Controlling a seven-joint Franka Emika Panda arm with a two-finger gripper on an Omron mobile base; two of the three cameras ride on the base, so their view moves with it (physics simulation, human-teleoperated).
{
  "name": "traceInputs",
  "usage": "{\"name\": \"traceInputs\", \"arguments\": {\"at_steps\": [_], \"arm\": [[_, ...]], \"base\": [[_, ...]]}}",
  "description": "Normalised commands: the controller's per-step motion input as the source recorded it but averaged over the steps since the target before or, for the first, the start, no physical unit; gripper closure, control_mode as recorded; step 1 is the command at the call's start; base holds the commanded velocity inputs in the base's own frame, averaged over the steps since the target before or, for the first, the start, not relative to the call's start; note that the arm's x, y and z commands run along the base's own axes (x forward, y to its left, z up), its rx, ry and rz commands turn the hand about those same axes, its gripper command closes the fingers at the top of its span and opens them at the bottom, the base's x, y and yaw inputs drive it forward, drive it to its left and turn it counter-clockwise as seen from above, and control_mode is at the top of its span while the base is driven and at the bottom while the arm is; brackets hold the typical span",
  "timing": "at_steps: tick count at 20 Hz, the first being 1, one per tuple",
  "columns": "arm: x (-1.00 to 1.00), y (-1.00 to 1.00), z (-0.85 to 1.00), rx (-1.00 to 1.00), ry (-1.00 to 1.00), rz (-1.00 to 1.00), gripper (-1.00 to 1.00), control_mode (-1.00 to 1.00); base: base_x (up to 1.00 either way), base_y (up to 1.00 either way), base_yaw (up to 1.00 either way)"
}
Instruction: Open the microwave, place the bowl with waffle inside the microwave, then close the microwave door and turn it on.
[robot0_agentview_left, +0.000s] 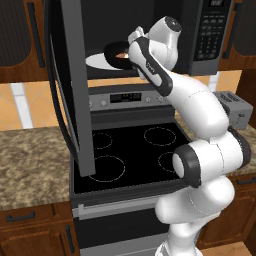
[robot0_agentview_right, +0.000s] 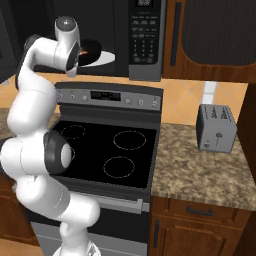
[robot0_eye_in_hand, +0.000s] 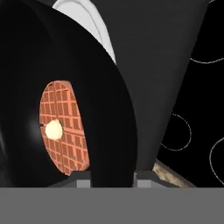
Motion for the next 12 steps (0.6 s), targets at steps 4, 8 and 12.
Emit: {"name": "traceInputs", "arguments": {"at_steps": [4,8,12], "arm": [[0.38,0.12,-0.23,-0.05,0.02,0.02,1.00,-1.00],[0.34,0.02,-0.16,-0.02,0.00,0.02,1.00,-1.00],[0.20,0.08,-0.27,-0.04,0.01,0.02,-1.00,-1.00]], "base": [[0.00,0.00,0.00],[0.00,0.00,0.00],[0.00,0.00,0.00]]}}
